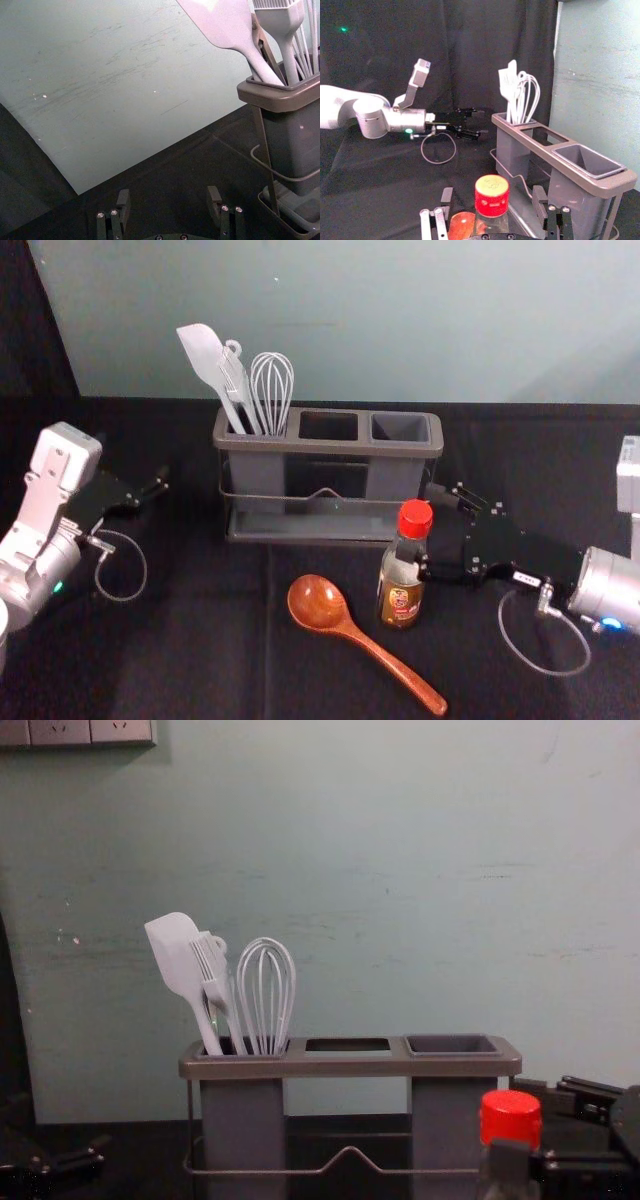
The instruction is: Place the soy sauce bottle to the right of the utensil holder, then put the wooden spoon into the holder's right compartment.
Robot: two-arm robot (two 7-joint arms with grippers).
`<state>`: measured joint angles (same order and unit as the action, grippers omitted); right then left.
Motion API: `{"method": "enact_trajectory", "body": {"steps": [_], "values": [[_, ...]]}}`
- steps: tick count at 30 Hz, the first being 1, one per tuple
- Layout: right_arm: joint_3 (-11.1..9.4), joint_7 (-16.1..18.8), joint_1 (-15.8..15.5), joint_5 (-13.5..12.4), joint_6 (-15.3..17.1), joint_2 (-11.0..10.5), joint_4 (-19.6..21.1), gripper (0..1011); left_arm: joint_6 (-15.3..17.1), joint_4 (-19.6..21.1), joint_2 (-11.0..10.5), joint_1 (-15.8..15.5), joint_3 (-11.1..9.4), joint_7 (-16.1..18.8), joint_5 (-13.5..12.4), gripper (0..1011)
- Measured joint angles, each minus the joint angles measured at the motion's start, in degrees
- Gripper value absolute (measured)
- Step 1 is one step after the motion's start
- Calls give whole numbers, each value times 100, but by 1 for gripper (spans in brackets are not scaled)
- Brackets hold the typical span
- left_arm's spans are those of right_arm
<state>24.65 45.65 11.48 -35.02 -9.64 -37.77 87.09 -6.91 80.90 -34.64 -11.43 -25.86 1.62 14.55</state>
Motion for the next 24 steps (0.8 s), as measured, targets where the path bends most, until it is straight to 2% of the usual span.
{"method": "enact_trajectory", "body": {"steps": [8, 17, 24], "values": [[148, -44, 241, 53, 152, 128, -149, 1003, 0, 0, 0, 0, 0, 0, 0, 1005], [133, -38, 219, 46, 148, 116, -138, 1003, 0, 0, 0, 0, 0, 0, 0, 1005], [123, -38, 208, 42, 137, 110, -129, 882, 0, 0, 0, 0, 0, 0, 0, 1005]]}}
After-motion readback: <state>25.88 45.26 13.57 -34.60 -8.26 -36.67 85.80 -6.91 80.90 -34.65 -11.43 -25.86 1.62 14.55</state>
